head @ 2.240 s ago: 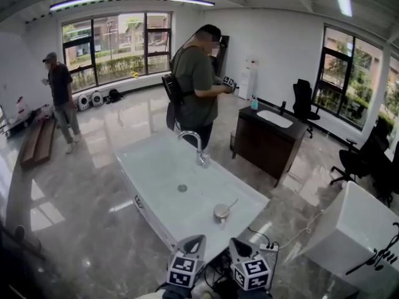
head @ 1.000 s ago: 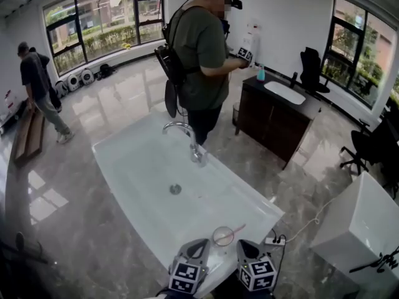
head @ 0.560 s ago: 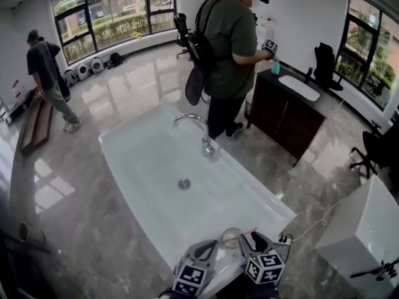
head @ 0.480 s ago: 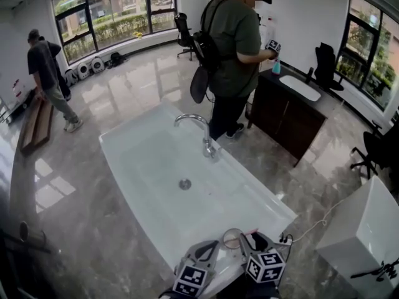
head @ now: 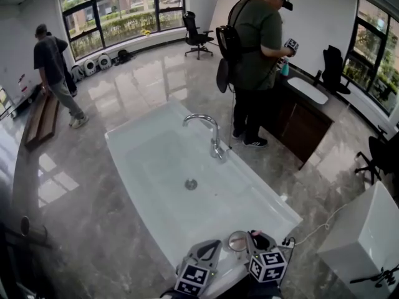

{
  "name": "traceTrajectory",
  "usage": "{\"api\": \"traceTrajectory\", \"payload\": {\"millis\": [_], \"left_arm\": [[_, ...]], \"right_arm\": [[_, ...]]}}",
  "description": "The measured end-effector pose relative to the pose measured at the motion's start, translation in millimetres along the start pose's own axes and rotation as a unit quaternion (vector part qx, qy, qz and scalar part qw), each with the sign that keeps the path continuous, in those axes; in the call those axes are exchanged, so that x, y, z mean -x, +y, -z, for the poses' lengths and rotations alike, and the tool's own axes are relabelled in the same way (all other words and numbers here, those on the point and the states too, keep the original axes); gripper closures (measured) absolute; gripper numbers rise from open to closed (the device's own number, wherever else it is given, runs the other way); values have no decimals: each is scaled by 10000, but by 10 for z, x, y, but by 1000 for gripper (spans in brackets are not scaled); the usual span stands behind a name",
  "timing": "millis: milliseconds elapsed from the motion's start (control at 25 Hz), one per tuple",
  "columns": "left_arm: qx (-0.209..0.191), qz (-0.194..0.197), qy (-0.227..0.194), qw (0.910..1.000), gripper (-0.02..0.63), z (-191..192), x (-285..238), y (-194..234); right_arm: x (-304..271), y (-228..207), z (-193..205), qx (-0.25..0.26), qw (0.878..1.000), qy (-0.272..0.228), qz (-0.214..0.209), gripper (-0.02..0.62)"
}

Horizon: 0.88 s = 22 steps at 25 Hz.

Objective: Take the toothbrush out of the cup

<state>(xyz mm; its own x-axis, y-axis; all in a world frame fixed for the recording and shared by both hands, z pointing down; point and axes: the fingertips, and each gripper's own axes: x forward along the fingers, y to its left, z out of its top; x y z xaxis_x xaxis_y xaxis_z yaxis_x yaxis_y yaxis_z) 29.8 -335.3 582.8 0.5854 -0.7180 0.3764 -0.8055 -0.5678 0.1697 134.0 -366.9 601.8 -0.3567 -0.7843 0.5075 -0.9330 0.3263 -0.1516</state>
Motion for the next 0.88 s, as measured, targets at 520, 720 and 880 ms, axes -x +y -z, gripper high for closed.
{"api": "traceTrajectory", "payload": {"millis": [520, 720, 880], "left_arm": [[-64, -51, -101, 9999, 606, -216, -73, 75], [-108, 28, -220, 9997, 606, -361, -79, 40], [-208, 144, -329, 9991, 606, -486, -116, -59]], "right_arm": [[165, 224, -222, 20, 9992, -205, -329, 554], [388, 227, -435, -50, 9987, -409, -296, 554], [693, 163, -689, -282, 9962, -769, -299, 554]]}}
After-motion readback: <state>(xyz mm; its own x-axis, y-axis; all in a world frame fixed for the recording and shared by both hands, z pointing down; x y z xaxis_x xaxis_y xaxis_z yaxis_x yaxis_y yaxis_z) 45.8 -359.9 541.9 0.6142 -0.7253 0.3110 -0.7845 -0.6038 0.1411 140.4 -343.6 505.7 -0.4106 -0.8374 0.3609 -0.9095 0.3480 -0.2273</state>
